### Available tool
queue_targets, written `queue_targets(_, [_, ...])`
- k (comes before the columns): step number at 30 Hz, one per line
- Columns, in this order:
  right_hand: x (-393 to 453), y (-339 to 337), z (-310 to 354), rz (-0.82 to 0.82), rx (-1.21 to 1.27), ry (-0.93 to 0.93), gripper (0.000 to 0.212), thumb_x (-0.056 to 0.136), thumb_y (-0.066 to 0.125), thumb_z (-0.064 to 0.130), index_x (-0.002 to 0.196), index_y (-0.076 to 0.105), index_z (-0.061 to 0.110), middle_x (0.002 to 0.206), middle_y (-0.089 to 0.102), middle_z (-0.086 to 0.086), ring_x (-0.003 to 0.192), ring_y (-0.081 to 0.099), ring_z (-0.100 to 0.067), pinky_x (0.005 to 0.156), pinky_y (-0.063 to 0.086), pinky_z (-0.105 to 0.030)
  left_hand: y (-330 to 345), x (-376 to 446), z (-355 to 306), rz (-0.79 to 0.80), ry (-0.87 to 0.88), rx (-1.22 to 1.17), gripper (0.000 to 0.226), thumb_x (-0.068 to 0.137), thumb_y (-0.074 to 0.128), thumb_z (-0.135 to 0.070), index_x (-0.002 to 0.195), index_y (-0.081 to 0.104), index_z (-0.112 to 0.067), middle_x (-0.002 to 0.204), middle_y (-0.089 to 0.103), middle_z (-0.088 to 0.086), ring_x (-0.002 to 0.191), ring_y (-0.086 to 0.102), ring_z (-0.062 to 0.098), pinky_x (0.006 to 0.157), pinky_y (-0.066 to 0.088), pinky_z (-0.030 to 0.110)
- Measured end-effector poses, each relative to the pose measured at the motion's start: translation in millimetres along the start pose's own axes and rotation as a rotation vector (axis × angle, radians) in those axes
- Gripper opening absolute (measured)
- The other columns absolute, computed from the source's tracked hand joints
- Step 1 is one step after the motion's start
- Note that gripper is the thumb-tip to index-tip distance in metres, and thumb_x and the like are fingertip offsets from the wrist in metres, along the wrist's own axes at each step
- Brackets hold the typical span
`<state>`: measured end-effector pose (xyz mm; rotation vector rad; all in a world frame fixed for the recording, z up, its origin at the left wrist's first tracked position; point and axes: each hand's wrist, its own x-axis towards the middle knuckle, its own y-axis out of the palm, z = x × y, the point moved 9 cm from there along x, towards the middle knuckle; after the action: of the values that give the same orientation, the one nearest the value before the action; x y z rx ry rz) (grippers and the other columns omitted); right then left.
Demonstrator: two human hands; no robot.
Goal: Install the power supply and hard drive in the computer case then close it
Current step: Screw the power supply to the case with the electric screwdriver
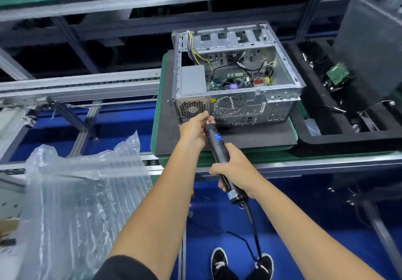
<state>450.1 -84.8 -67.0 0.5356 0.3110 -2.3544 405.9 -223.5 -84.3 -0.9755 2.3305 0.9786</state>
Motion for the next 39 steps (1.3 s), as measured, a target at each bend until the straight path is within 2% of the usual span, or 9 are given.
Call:
queue_targets(3, [6, 2, -16, -0.003, -0.047, 0.037, 0.042, 0.077, 0.07, 0.01, 0.108, 0.044, 0.018, 0.083, 0.052, -0.011, 0.046, 0.055, -0.022, 0.045, 0.048, -0.029, -10, 5, 13, -0.04, 0.007, 0.015, 0.009, 0.083, 0.067, -0.001, 0.078, 0.06, 0.001, 0.062, 0.064, 0.011, 0.049, 0.059, 0.017, 0.052, 0.052, 0.023])
queue_targets(6, [13, 8, -22, 0.024, -0.085, 0.041, 0.041, 0.076, 0.07, 0.011, 0.106, 0.043, 0.02, 0.084, 0.051, -0.01, 0.048, 0.056, -0.02, 0.047, 0.049, -0.03, -20, 7, 14, -0.069, 0.057, -0.058, 0.011, 0.088, 0.06, -0.001, 0.077, 0.059, 0.001, 0.057, 0.063, 0.008, 0.049, 0.058, 0.017, 0.051, 0.051, 0.024])
queue_targets(15, [36, 44, -18, 0.089, -0.101, 0.023, 0.043, 0.076, 0.072, 0.008, 0.105, 0.044, 0.02, 0.087, 0.052, -0.008, 0.046, 0.056, -0.017, 0.048, 0.05, -0.028, -59, 15, -9, -0.112, 0.086, -0.052, 0.012, 0.089, 0.054, -0.004, 0.08, 0.061, -0.002, 0.06, 0.067, 0.007, 0.051, 0.062, 0.017, 0.05, 0.052, 0.021])
queue_targets(23, [46, 49, -13, 0.067, -0.099, 0.016, 0.044, 0.076, 0.073, 0.007, 0.107, 0.044, 0.022, 0.087, 0.052, -0.01, 0.055, 0.056, -0.022, 0.056, 0.055, -0.039, -58, 25, -12, -0.035, 0.049, -0.029, 0.015, 0.095, 0.051, -0.011, 0.086, 0.06, -0.003, 0.068, 0.065, 0.007, 0.062, 0.06, 0.016, 0.063, 0.052, 0.024])
queue_targets(31, [47, 50, -12, 0.059, -0.07, 0.012, 0.046, 0.077, 0.071, 0.005, 0.112, 0.043, 0.015, 0.088, 0.05, -0.012, 0.056, 0.055, -0.027, 0.058, 0.055, -0.042, -56, 30, -14, -0.034, 0.048, -0.03, 0.015, 0.095, 0.05, -0.01, 0.085, 0.06, -0.004, 0.067, 0.063, 0.006, 0.06, 0.059, 0.015, 0.056, 0.053, 0.023])
queue_targets(39, [47, 54, -12, 0.049, -0.061, 0.011, 0.045, 0.077, 0.07, 0.004, 0.111, 0.043, 0.016, 0.089, 0.05, -0.011, 0.055, 0.056, -0.026, 0.058, 0.056, -0.043, -56, 31, -15, -0.035, 0.046, -0.053, 0.012, 0.094, 0.051, -0.008, 0.087, 0.059, -0.002, 0.07, 0.063, 0.008, 0.06, 0.059, 0.015, 0.058, 0.054, 0.023])
